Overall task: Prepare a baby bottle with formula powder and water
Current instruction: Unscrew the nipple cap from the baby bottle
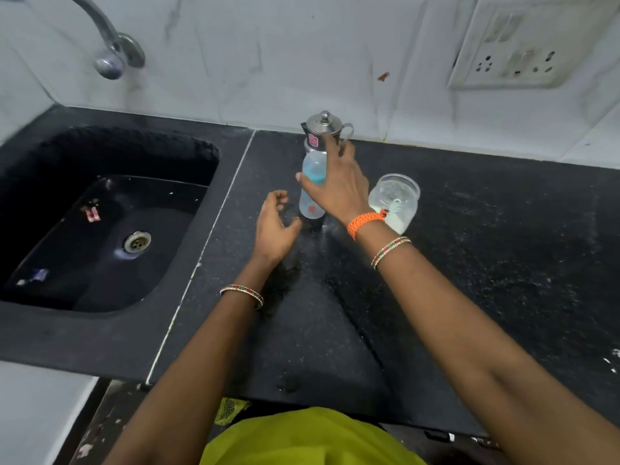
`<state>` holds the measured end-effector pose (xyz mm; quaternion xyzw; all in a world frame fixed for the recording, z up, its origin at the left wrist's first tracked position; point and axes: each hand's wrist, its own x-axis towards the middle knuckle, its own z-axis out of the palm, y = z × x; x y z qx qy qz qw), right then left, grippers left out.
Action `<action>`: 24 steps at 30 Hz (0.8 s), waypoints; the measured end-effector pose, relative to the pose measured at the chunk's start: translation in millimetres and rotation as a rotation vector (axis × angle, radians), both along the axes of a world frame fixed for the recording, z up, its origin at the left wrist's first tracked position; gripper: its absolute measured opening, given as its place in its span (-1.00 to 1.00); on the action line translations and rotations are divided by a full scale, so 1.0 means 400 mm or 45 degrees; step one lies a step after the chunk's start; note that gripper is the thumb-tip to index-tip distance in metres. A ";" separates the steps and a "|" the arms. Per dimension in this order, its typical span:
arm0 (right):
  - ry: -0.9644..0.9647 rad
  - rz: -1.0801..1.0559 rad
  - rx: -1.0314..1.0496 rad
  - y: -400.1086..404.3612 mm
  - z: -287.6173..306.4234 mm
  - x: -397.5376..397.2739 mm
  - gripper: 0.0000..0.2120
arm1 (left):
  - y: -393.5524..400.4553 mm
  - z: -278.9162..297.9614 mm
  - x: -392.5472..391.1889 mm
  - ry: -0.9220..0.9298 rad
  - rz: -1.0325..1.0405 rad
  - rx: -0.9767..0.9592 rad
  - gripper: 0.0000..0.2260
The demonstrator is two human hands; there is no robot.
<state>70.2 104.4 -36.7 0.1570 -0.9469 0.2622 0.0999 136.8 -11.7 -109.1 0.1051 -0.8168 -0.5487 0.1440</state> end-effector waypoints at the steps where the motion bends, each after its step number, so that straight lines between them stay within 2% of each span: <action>1: -0.037 -0.009 0.049 -0.012 -0.009 -0.015 -0.35 | -0.005 0.001 -0.003 -0.017 -0.014 -0.010 -0.52; 4: -0.045 -0.059 0.066 -0.024 -0.028 -0.027 -0.46 | -0.019 0.001 -0.011 -0.021 -0.066 -0.076 -0.40; 7: -0.072 -0.174 -0.040 -0.032 -0.026 -0.020 -0.46 | -0.025 0.021 -0.017 -0.022 -0.128 -0.196 -0.28; 10: -0.171 -0.176 -0.220 -0.034 -0.018 -0.010 -0.50 | -0.026 0.056 -0.008 -0.066 -0.173 -0.183 -0.47; 13: -0.282 -0.052 -0.331 -0.018 -0.003 -0.003 -0.62 | -0.030 0.085 0.008 -0.137 -0.223 -0.001 -0.58; 16: -0.420 0.150 -0.522 -0.001 0.019 0.010 -0.56 | -0.041 0.114 0.029 -0.173 -0.464 0.388 -0.66; 18: -0.508 0.351 -0.646 0.009 0.039 0.026 -0.50 | -0.059 0.123 0.046 -0.252 -0.662 0.601 -0.61; 20: -0.632 0.560 -0.733 0.022 0.060 0.046 -0.59 | -0.082 0.119 0.059 -0.342 -0.838 0.808 -0.50; 22: -0.787 0.773 -0.730 0.040 0.078 0.059 -0.73 | -0.106 0.101 0.065 -0.466 -0.984 1.012 -0.37; 24: -0.965 1.003 -0.662 0.062 0.091 0.061 -0.72 | -0.129 0.070 0.063 -0.578 -1.134 1.191 -0.39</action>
